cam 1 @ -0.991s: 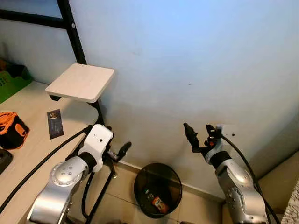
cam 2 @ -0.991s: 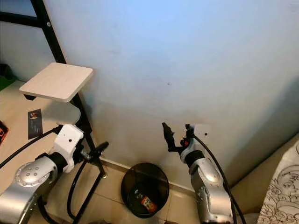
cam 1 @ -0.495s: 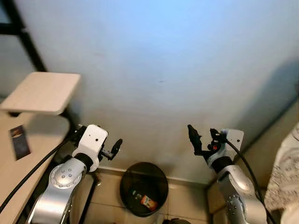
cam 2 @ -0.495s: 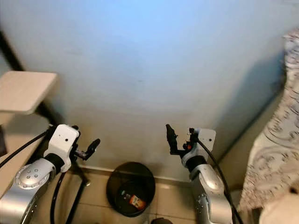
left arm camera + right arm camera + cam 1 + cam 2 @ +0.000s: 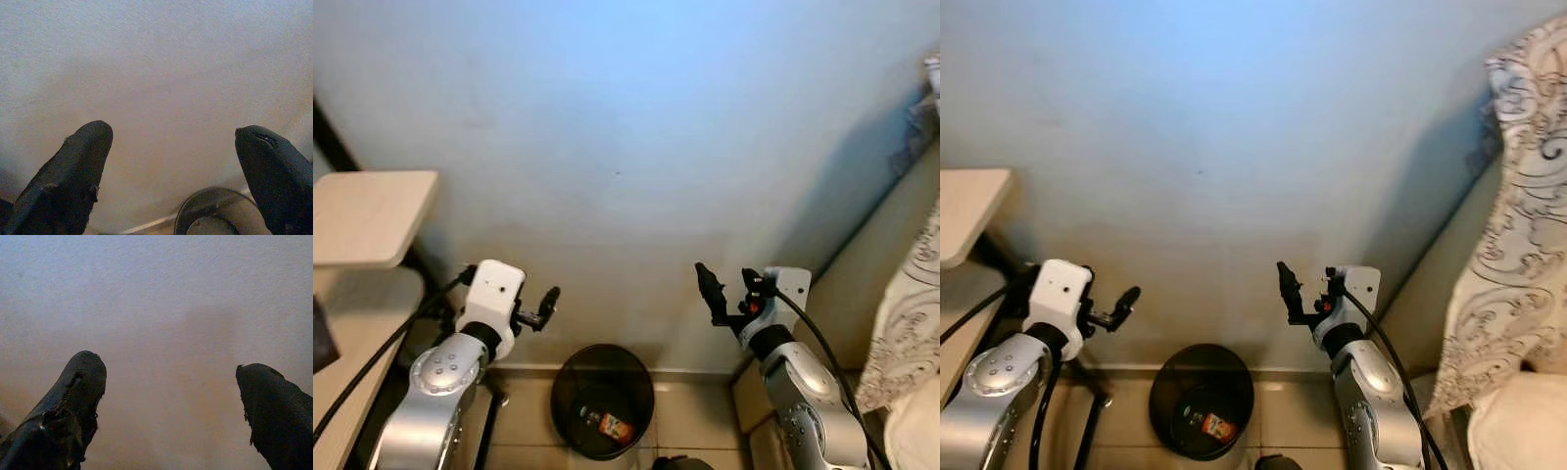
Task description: Clean up the room
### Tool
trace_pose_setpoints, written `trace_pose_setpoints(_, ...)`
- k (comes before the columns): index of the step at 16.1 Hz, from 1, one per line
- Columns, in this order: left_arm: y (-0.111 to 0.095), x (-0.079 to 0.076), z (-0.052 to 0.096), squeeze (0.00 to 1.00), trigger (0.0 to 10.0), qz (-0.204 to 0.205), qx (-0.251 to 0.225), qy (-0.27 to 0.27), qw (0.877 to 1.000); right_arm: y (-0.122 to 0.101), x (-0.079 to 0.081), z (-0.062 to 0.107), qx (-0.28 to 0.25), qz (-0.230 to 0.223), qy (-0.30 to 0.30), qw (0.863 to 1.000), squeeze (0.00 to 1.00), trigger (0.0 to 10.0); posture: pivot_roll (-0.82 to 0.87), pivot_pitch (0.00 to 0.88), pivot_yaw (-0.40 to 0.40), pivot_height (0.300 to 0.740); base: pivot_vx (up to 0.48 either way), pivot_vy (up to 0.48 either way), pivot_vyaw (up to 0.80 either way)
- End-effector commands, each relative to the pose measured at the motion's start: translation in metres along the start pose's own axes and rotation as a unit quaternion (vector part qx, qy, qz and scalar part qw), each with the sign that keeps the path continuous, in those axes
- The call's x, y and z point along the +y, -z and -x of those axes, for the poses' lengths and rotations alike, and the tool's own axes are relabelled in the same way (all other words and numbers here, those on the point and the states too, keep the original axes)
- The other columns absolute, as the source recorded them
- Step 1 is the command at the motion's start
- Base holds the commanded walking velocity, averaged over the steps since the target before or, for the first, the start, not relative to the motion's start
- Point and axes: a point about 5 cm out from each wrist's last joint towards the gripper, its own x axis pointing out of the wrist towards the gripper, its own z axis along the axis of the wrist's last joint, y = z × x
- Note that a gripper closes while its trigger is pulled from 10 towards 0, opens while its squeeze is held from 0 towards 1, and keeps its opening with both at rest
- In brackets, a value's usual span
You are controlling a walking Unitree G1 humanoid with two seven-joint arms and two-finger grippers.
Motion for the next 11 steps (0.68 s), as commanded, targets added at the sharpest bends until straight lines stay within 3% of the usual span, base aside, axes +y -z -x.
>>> trace_pose_setpoints(1, -0.0027, 0.0059, 0.0028, 0.00, 10.0, 0.010, -0.007, -0.024, 1.000, -0.0068, 0.0032, -0.0028, -0.009, 0.005, -0.003, 1.000, 1.00, 10.0, -0.02, 0.000, 0.007, 0.740, 0.000, 0.000, -0.80)
trace_pose_setpoints(5, -0.0100, 0.0128, 0.0000, 0.00, 10.0, 0.009, -0.018, -0.035, 0.999, -0.0031, -0.0003, -0.0046, 0.007, 0.001, 0.013, 1.000, 1.00, 10.0, -0.01, 0.000, -0.003, 0.740, 0.000, 0.000, -0.80)
trace_pose_setpoints(11, -0.0110, 0.0112, 0.0008, 0.00, 10.0, -0.003, -0.015, -0.022, 1.000, -0.0019, 0.0028, -0.0069, 0.011, 0.001, 0.005, 1.000, 1.00, 10.0, 0.00, 0.000, 0.002, 0.740, 0.000, 0.000, -0.80)
